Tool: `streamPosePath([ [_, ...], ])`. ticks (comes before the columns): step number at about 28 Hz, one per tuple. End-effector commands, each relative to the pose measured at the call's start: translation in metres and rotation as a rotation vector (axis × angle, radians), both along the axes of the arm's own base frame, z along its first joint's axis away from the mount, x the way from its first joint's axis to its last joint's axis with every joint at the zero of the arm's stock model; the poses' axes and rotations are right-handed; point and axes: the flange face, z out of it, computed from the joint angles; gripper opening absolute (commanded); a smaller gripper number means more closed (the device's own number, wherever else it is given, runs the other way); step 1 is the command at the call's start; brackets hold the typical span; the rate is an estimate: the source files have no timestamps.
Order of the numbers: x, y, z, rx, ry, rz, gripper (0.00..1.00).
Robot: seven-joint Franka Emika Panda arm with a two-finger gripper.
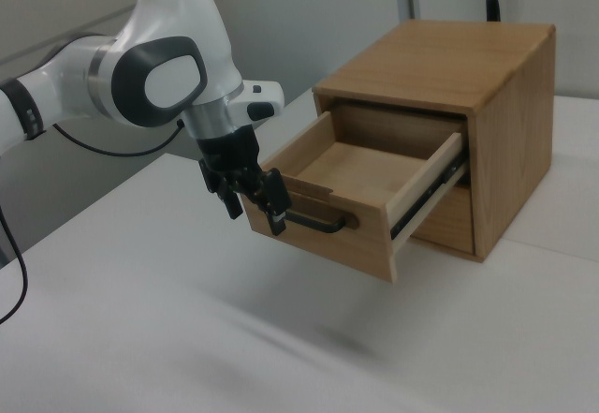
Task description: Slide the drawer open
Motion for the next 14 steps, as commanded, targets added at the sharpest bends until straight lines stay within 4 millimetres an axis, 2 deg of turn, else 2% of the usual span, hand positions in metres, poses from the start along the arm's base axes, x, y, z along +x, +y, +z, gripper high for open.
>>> streamPosePath([
  [1, 0.0025, 0.0003, 0.0061, -0.013, -0.029, 0.029, 1.0],
  [11, 0.0034, 0.0018, 0.0059, -0.014, -0.029, 0.031, 1.0],
  [14, 0.0061, 0.0008, -0.0005, -0.013, -0.017, 0.028, 1.0],
])
